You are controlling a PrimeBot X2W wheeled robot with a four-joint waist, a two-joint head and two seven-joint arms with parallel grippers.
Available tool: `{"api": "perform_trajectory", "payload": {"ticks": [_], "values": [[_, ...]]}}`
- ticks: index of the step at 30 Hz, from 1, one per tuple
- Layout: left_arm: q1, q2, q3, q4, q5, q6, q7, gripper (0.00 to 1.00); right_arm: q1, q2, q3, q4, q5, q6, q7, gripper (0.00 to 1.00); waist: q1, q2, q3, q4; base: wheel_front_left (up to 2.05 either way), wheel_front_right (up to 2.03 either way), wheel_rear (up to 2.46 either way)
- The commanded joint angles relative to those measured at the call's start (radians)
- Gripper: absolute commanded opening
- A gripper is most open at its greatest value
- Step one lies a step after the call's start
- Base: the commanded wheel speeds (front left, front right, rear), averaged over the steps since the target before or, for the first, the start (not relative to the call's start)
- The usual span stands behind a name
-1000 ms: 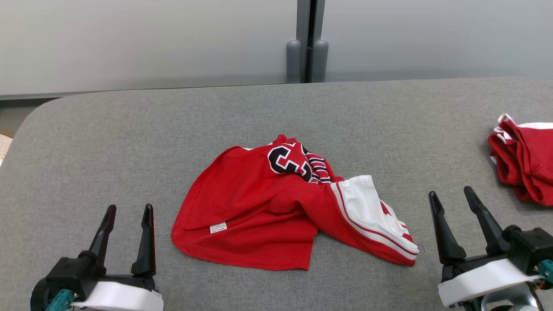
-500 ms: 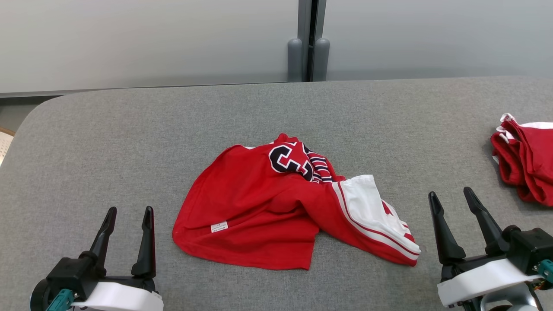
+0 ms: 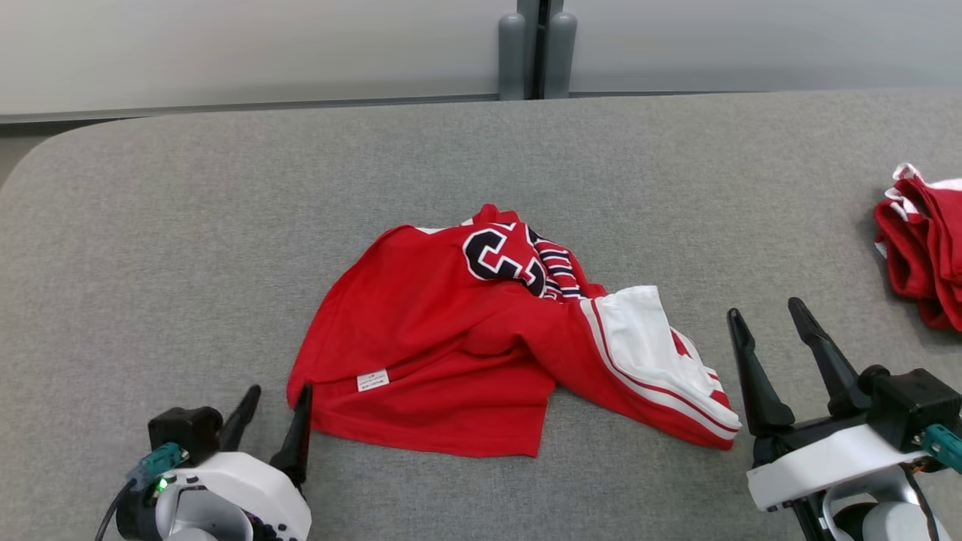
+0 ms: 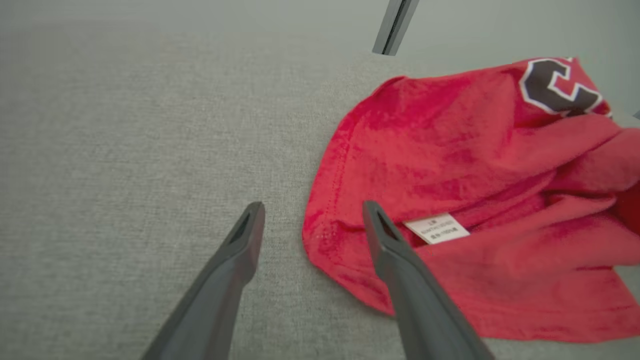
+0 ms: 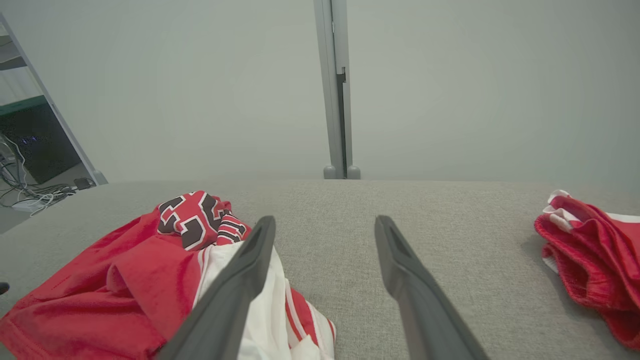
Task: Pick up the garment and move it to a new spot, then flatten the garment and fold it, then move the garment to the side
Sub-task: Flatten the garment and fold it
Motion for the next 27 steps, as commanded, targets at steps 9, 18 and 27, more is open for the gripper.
{"api": "perform_trajectory", "payload": {"ticks": [9, 18, 27], "values": [[-0.075, -0.012, -0.025, 0.169, -0.034, -0.060, 0.013, 0.00, -0.004, 0.008, -0.020, 0.034, 0.012, 0.000, -0.023, 1.00, 0.0000, 0.0000, 0.030, -0.016, 0.00, 0.00, 0.00], [-0.132, -0.017, -0.045, 0.237, -0.030, -0.083, -0.031, 0.00, -0.037, -0.033, 0.020, 0.082, 0.037, 0.000, 0.007, 1.00, 0.0000, 0.0000, 0.048, -0.002, 0.00, 0.00, 0.00], [-0.186, -0.035, -0.066, 0.271, -0.026, -0.092, -0.081, 0.00, -0.141, -0.086, 0.184, 0.199, 0.117, 0.000, 0.061, 1.00, 0.0000, 0.0000, 0.086, 0.041, 0.00, 0.00, 0.00]]}}
